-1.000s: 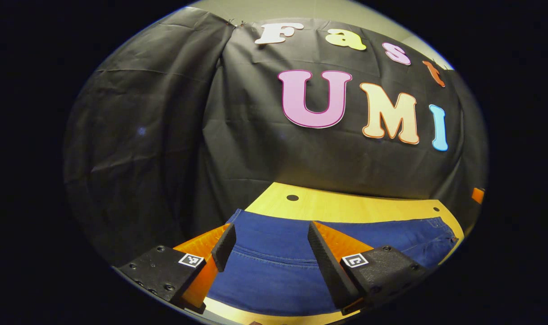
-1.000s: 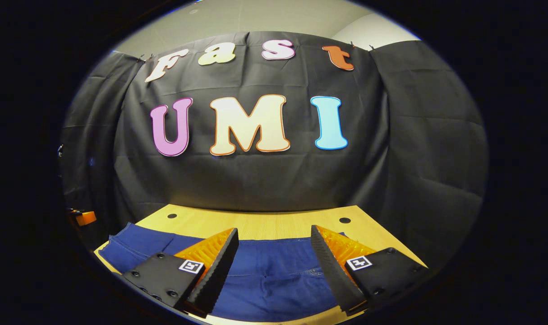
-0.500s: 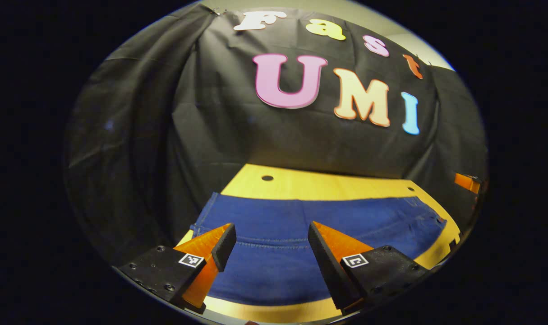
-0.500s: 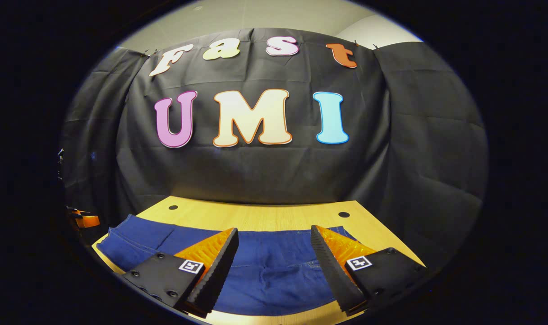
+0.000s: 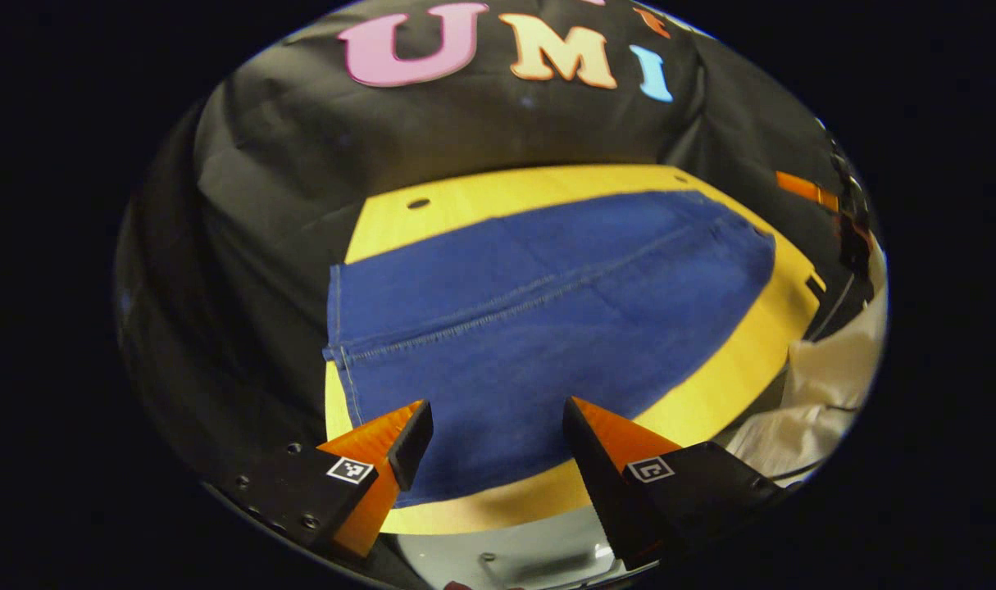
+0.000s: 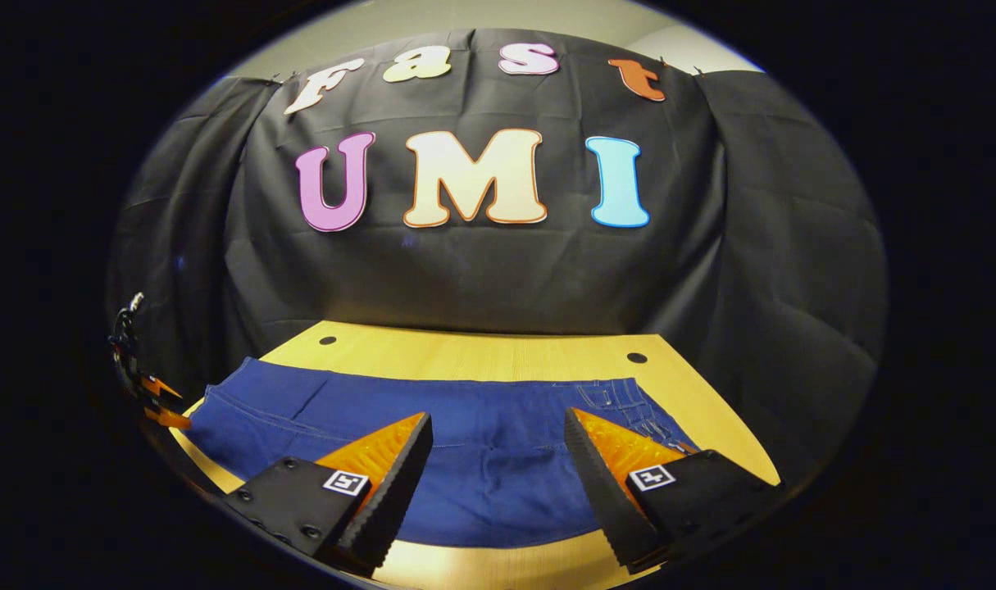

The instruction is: Grasp the waist and the cuffs of the jeans and fold them to make the two legs overlap; first hold the waist and fold one-third of the jeans toward the cuffs, then hold the cuffs and fold the remaining one-third in the same direction to finish folding.

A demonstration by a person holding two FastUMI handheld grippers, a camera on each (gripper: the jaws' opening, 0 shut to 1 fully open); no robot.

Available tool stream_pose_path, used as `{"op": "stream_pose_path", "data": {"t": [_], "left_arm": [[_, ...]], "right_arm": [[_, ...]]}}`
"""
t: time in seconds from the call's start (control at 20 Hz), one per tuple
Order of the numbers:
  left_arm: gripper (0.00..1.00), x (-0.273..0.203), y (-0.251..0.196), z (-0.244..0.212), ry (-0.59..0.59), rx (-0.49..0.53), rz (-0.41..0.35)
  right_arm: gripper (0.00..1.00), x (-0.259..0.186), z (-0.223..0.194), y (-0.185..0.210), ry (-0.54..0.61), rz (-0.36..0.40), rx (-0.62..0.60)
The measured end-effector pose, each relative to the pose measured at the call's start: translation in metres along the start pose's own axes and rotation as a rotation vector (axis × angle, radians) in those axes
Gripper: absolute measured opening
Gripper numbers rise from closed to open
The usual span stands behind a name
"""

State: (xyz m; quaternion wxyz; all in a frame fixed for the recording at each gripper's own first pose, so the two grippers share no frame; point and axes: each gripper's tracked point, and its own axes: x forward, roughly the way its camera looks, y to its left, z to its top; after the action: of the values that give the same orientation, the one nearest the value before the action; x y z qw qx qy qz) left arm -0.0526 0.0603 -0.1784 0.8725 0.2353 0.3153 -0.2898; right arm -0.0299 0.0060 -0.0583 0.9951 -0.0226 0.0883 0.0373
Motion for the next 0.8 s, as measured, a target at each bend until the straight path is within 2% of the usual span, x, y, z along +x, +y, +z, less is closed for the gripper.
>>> {"op": "stream_pose_path", "data": {"t": [0.15, 0.25, 0.45, 0.5, 0.8], "left_arm": [[0.95, 0.006, 0.007, -0.031, 0.142, 0.147, -0.061], [0.95, 0.007, 0.016, -0.046, 0.214, 0.201, -0.079], [1.00, 0.012, 0.027, -0.065, 0.319, 0.258, -0.120], [0.96, 0.013, 0.025, -0.070, 0.342, 0.275, -0.134], [0.94, 0.017, 0.020, -0.076, 0.424, 0.337, -0.182]], "right_arm": [[0.99, -0.001, -0.003, -0.005, 0.014, -0.013, -0.024], [0.99, -0.002, -0.006, -0.006, 0.024, -0.016, -0.025], [0.99, -0.002, -0.011, -0.014, 0.035, -0.042, -0.020], [0.99, -0.002, -0.012, -0.016, 0.041, -0.049, -0.016], [0.99, 0.001, -0.015, -0.024, 0.056, -0.074, -0.021]]}}
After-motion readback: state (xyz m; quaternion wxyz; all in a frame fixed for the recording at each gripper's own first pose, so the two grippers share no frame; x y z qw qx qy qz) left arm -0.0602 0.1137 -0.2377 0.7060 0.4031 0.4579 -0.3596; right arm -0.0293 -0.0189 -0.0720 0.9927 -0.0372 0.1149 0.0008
